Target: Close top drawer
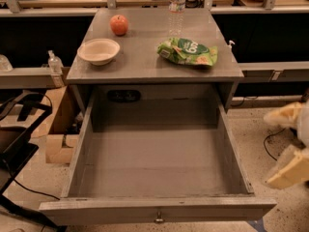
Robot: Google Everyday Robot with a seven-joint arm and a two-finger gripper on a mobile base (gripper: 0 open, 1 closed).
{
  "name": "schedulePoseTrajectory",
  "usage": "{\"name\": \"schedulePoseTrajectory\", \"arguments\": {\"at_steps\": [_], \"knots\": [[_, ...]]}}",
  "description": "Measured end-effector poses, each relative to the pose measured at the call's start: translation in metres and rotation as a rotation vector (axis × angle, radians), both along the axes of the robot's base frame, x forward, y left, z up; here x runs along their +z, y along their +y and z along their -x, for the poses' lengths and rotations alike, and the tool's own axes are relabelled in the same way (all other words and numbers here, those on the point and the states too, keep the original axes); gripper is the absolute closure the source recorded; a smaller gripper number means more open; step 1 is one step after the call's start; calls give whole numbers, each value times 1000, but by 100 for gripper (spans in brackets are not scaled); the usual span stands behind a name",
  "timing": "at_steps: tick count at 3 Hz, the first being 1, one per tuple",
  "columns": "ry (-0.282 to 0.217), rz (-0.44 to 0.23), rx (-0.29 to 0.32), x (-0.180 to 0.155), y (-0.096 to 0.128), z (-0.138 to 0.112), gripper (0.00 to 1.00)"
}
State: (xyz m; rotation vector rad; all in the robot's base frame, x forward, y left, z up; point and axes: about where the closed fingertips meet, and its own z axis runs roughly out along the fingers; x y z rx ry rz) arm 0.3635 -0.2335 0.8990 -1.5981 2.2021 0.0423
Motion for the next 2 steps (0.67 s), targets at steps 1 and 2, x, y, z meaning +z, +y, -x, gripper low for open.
{"name": "schedulePoseTrajectory", "arguments": {"at_steps": [1, 2], "knots": [[-20, -77, -5, -46, -9, 27, 51], [-30, -147, -1, -91, -15, 45, 73]]}}
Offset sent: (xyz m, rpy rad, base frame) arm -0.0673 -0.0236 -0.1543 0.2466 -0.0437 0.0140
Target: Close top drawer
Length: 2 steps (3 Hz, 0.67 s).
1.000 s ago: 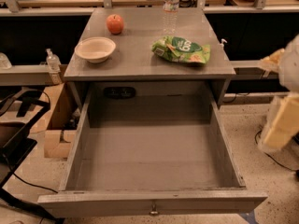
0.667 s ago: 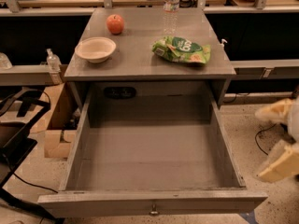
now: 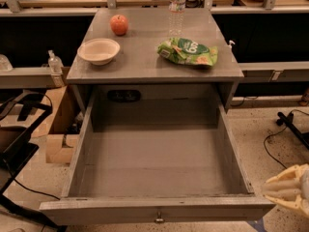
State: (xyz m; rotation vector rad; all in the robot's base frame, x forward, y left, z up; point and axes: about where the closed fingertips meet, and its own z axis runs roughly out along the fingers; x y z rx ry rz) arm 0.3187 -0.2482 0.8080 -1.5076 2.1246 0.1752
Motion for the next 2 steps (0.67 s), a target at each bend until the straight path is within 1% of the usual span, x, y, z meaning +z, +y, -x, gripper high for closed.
{"name": "schedulePoseTrajectory", "arguments": {"at_steps": [1, 2], "knots": [[-6, -38, 33, -39, -5, 16, 100], [-6, -38, 33, -39, -5, 16, 100]]}}
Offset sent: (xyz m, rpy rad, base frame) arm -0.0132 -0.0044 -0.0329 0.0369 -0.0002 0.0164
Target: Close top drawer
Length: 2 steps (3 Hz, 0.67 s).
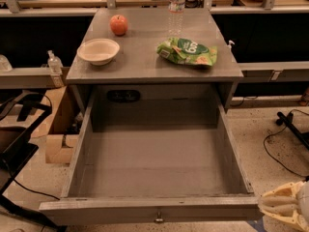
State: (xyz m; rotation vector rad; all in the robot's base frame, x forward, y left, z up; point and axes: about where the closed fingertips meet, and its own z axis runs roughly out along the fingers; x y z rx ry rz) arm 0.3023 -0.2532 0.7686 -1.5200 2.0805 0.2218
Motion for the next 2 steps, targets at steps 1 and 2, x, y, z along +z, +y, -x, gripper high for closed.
{"name": "schedulePoseTrajectory", "arguments": {"at_steps": [1, 2], "knots": [[32, -6, -1, -24, 0, 11, 100], [88, -34, 37, -82, 4, 42, 100]]}}
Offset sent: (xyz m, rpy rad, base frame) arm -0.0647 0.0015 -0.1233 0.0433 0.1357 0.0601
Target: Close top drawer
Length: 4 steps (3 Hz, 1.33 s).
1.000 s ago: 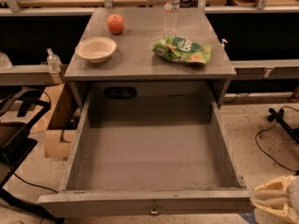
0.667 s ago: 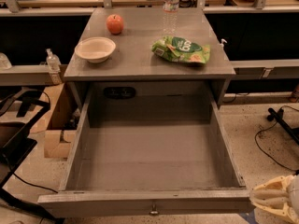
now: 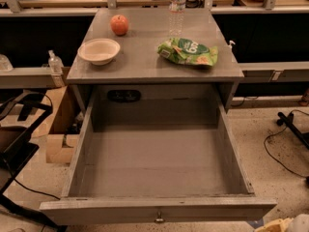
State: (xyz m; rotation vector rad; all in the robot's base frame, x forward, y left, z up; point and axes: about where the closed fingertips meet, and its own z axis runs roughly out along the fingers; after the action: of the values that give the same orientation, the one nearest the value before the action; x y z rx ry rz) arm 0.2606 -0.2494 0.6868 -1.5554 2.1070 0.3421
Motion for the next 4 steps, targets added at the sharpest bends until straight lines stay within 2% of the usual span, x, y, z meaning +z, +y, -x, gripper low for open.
{"name": "schedulePoseTrajectory", "arguments": {"at_steps": [1, 2, 4], "knots": [[14, -22, 40, -30, 5, 15, 100], [-10, -52, 89, -55, 21, 10, 100], [-59, -97, 146, -91, 43, -55, 100]]}}
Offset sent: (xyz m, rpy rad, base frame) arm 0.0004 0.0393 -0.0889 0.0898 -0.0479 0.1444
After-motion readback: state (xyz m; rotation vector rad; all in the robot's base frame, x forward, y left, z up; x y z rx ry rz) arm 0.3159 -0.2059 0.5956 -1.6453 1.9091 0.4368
